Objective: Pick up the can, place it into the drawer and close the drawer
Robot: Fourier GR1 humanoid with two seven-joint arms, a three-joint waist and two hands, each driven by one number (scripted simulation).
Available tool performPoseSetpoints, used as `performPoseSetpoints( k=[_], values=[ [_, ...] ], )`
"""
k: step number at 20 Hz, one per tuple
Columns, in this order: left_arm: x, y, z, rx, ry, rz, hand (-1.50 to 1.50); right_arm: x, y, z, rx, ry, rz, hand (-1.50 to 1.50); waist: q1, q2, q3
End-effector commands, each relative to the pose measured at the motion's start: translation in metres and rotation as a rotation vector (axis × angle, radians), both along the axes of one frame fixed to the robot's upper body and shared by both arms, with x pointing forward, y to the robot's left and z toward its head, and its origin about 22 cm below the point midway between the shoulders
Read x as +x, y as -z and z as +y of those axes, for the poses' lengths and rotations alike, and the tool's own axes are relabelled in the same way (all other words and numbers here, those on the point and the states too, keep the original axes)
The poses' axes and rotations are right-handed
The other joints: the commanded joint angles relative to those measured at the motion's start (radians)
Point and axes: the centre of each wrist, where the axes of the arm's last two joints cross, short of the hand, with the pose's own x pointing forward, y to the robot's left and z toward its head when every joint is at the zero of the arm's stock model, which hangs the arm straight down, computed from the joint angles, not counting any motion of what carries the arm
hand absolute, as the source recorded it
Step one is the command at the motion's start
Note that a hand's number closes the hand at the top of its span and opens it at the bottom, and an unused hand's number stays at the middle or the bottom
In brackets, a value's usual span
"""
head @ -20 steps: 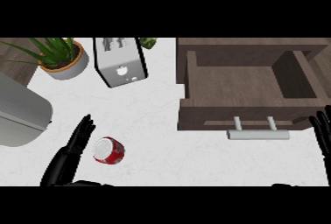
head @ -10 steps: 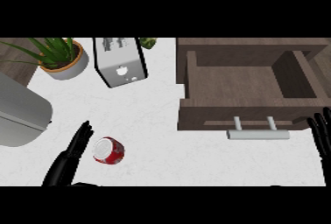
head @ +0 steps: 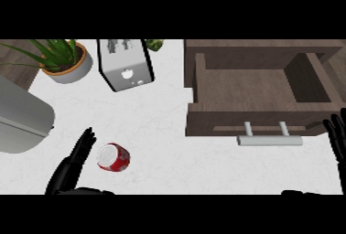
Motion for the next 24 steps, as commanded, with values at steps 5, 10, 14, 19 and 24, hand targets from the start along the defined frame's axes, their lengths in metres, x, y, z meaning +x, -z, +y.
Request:
performPoseSetpoints(
  k=[5, 10, 14, 19, 24],
  values=[
    [0.02, 0.022, -0.011, -0.008, -0.003, 0.01, -1.5, 0.0, -0.008, 0.013, 0.008, 0.012, 0.002, -1.5, -0.001, 0.0, 0.0],
    [0.014, 0.024, -0.011, -0.016, -0.018, 0.003, -1.5, -0.018, 0.003, 0.01, 0.01, 0.0, 0.005, -1.5, -0.001, 0.0, 0.0],
    [0.017, 0.016, 0.012, -0.007, -0.001, 0.017, -1.5, -0.019, -0.006, -0.012, -0.001, 0.009, -0.004, -1.5, -0.002, 0.0, 0.0],
    [0.032, 0.025, -0.017, -0.026, 0.01, 0.012, -1.5, -0.005, -0.012, -0.007, 0.02, 0.001, -0.003, -1.5, -0.001, 0.0, 0.0],
    [0.04, 0.015, -0.026, -0.028, 0.022, -0.007, -1.5, -0.017, -0.02, 0.001, 0.012, -0.003, 0.019, -1.5, -0.001, 0.0, 0.0]
  ],
)
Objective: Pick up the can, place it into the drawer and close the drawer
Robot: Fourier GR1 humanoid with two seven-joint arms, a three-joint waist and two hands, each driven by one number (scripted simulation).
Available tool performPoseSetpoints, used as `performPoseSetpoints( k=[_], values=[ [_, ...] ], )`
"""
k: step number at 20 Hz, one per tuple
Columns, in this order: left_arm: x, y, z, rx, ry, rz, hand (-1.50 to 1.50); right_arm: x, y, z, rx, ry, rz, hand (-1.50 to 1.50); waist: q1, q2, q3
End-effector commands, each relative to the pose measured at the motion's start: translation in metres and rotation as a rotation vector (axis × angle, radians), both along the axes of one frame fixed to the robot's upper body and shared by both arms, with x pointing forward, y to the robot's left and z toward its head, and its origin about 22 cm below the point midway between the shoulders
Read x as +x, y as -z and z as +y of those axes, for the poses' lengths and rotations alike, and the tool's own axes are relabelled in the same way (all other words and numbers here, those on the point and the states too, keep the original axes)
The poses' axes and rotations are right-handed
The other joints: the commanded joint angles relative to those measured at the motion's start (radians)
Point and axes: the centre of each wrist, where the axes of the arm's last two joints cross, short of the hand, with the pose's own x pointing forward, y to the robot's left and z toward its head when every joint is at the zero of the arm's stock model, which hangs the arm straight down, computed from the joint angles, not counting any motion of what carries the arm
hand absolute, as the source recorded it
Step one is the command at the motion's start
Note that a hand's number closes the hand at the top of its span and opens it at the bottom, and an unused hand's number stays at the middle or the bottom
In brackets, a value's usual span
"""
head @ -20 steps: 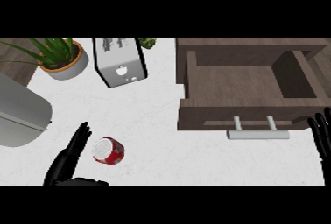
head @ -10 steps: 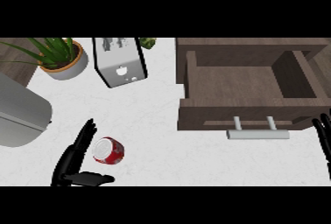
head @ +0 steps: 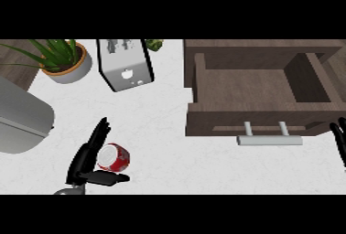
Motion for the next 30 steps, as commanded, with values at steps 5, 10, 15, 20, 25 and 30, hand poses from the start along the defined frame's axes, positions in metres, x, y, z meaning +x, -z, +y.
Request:
performPoseSetpoints(
  k=[5, 10, 15, 20, 25, 30],
  values=[
    [0.023, 0.012, -0.005, -0.003, 0.045, 0.008, -1.5, 0.006, -0.006, 0.011, 0.007, 0.0, 0.004, -1.5, -0.002, 0.001, 0.0],
    [0.003, 0.005, -0.029, -0.028, 0.067, -0.003, -1.5, -0.005, 0.004, 0.011, 0.002, 0.002, -0.016, -1.5, 0.001, 0.0, 0.0],
    [0.026, -0.009, -0.032, -0.086, 0.089, -0.041, 1.5, -0.003, 0.003, 0.012, 0.023, 0.0, -0.004, -1.5, 0.0, 0.0, 0.0],
    [0.033, -0.02, -0.031, -0.118, 0.127, -0.028, 1.5, -0.027, -0.015, -0.002, 0.018, -0.015, -0.018, -1.5, -0.003, 0.0, 0.0],
    [0.026, -0.035, -0.06, -0.149, 0.167, -0.076, 1.5, -0.031, -0.002, -0.003, 0.023, 0.015, -0.036, -1.5, -0.003, -0.001, 0.0],
    [0.049, -0.054, 0.008, -0.137, -0.19, -0.109, 1.5, -0.019, 0.0, -0.004, 0.032, 0.012, -0.016, -1.5, -0.003, 0.001, 0.0]
  ],
)
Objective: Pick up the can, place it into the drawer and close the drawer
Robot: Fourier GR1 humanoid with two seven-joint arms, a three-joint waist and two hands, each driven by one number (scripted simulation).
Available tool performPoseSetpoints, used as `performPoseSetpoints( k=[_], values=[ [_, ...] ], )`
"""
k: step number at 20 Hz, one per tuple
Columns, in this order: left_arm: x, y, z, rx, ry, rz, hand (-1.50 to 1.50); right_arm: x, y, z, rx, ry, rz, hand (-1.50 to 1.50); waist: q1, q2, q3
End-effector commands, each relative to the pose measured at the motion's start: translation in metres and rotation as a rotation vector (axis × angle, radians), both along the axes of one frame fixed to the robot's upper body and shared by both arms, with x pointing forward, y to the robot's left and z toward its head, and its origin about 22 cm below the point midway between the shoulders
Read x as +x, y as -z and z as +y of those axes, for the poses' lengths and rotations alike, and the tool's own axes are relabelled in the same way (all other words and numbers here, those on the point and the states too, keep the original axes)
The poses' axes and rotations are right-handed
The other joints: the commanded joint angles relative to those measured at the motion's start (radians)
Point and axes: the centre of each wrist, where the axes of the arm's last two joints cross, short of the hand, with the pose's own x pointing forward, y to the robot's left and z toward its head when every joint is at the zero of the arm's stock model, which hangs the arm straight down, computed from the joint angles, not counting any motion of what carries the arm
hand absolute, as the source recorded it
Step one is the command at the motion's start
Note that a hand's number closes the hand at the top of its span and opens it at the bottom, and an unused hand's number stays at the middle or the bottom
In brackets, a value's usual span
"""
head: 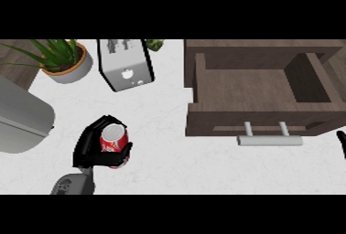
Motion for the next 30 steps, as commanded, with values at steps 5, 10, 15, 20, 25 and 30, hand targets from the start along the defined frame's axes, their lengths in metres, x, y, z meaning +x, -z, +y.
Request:
performPoseSetpoints(
  k=[5, 10, 15, 20, 25, 30],
  values=[
    [0.022, -0.038, 0.024, -0.01, -0.191, -0.054, 1.5, -0.011, -0.008, -0.005, -0.023, 0.01, 0.018, -1.5, -0.002, -0.001, 0.0],
    [0.041, -0.078, -0.005, 0.003, -0.116, -0.063, 1.5, 0.006, -0.002, 0.004, -0.007, 0.003, -0.008, -1.5, 0.002, -0.001, 0.0],
    [0.038, -0.104, -0.03, 0.065, -0.086, -0.144, 1.5, -0.012, -0.005, 0.003, 0.006, 0.035, -0.003, -1.5, -0.001, -0.002, 0.0],
    [0.071, -0.142, -0.065, 0.065, -0.05, -0.142, 1.5, -0.01, -0.019, -0.007, 0.004, 0.026, -0.022, -1.5, -0.006, 0.0, 0.0],
    [0.08, -0.195, -0.127, 0.067, -0.01, -0.146, 1.5, -0.008, -0.026, 0.006, -0.004, 0.021, -0.015, -1.5, -0.013, -0.001, 0.0],
    [0.097, -0.234, -0.152, 0.118, 0.002, -0.199, 1.5, 0.005, -0.005, -0.024, -0.001, 0.029, -0.014, -1.5, -0.01, 0.0, 0.001]
  ],
)
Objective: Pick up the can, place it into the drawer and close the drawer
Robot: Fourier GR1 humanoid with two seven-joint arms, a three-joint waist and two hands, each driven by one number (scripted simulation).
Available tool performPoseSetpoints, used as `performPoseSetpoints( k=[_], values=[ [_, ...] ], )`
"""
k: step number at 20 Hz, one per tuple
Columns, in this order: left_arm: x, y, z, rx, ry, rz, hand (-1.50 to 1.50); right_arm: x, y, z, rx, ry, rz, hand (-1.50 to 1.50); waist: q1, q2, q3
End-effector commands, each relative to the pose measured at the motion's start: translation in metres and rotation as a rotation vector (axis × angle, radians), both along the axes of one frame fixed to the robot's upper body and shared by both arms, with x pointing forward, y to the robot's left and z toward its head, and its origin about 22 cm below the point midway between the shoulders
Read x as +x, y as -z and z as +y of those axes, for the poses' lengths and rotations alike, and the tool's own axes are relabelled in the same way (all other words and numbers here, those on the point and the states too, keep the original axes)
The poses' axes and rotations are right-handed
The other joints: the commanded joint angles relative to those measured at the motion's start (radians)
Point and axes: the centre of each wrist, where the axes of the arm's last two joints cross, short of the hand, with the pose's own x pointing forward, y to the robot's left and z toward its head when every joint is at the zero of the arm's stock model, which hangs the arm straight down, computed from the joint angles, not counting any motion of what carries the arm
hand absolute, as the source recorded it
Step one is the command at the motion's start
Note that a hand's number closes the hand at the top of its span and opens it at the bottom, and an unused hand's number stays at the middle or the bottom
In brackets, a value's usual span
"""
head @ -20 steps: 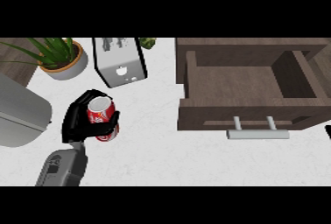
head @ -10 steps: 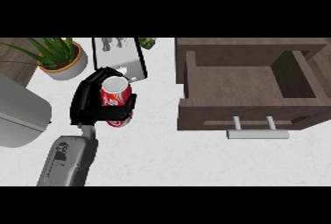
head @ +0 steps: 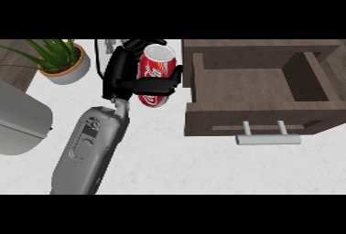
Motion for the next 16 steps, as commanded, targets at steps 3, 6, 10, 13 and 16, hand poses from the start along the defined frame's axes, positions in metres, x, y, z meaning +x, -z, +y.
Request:
performPoseSetpoints(
  k=[3, 6, 10, 13, 16],
  values=[
    [0.013, -0.044, -0.056, 0.032, 0.0, -0.038, 1.5, -0.01, -0.006, 0.015, 0.007, -0.01, -0.016, -1.5, -0.018, 0.001, 0.0],
    [0.027, -0.063, -0.064, 0.014, 0.025, -0.044, 1.5, -0.001, -0.005, 0.0, 0.012, -0.014, 0.003, -1.5, -0.015, 0.003, 0.0],
    [0.034, -0.092, -0.084, 0.034, 0.025, -0.025, 1.5, -0.005, 0.005, -0.011, 0.012, -0.01, -0.014, -1.5, -0.015, 0.002, 0.001],
    [0.032, -0.088, -0.097, 0.044, 0.022, -0.018, 1.5, 0.0, 0.005, -0.002, -0.005, 0.003, -0.012, -1.5, -0.011, 0.002, 0.0],
    [0.047, -0.102, -0.103, 0.056, 0.013, -0.028, 1.5, 0.011, 0.006, -0.002, 0.001, 0.005, -0.012, -1.5, -0.013, 0.005, 0.001]
  ],
)
